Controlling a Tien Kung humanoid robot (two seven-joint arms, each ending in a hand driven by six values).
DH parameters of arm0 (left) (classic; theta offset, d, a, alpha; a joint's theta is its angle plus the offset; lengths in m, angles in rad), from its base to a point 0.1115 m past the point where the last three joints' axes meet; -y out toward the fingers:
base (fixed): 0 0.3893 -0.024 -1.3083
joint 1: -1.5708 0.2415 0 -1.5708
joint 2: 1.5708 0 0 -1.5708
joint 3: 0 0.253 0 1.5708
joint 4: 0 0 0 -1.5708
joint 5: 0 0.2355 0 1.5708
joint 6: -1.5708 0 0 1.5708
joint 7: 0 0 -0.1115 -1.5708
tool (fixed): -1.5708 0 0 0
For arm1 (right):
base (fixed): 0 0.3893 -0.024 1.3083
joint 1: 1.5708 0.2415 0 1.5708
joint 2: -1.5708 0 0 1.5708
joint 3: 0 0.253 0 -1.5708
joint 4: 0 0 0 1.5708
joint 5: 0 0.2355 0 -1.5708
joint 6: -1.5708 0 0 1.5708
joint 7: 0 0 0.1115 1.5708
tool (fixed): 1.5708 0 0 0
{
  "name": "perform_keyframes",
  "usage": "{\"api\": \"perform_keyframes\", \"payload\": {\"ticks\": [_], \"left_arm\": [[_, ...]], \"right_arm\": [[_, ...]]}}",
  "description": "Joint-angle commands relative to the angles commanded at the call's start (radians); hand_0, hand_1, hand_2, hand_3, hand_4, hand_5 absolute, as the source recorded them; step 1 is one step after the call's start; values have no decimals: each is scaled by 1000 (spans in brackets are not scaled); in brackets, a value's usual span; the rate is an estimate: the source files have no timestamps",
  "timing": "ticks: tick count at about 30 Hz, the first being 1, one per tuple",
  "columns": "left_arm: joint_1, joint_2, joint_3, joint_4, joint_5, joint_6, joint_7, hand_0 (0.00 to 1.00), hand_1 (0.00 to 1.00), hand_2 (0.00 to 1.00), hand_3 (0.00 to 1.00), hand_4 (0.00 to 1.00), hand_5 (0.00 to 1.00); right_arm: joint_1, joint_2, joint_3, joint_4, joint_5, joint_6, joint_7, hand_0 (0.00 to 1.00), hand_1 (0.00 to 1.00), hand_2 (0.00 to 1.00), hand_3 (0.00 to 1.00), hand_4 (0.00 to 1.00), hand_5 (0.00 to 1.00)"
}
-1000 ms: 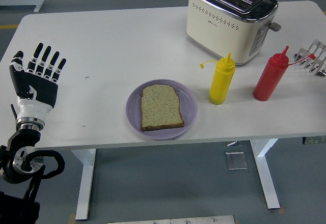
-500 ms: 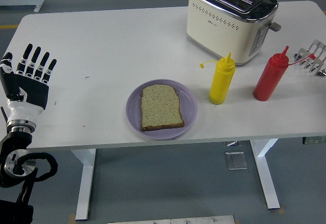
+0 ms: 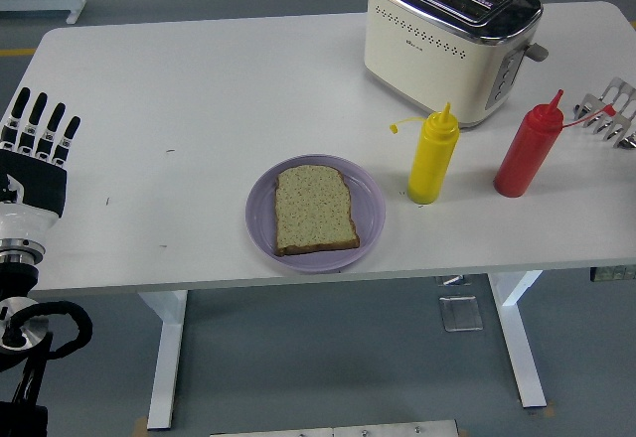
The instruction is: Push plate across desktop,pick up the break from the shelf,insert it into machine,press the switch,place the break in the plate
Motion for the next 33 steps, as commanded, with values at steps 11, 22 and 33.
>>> {"api": "perform_keyframes", "payload": {"ticks": [11,22,33], "left_arm": [[-5,-8,-3,7,1,-1,1,850,859,874,777,540,998],[-12,-43,-1,19,11,-2,3,850,859,873,777,541,998],[-16,-52,-17,16,16,-3,4,849,858,873,777,539,998]], "right_arm": [[-1,5,9,1,-2,5,-5,819,782,796,803,441,557],[-8,119,119,44,-35,31,-13,818,780,795,801,441,556],[-19,146,144,53,-47,43,-18,815,778,789,797,441,552]]}}
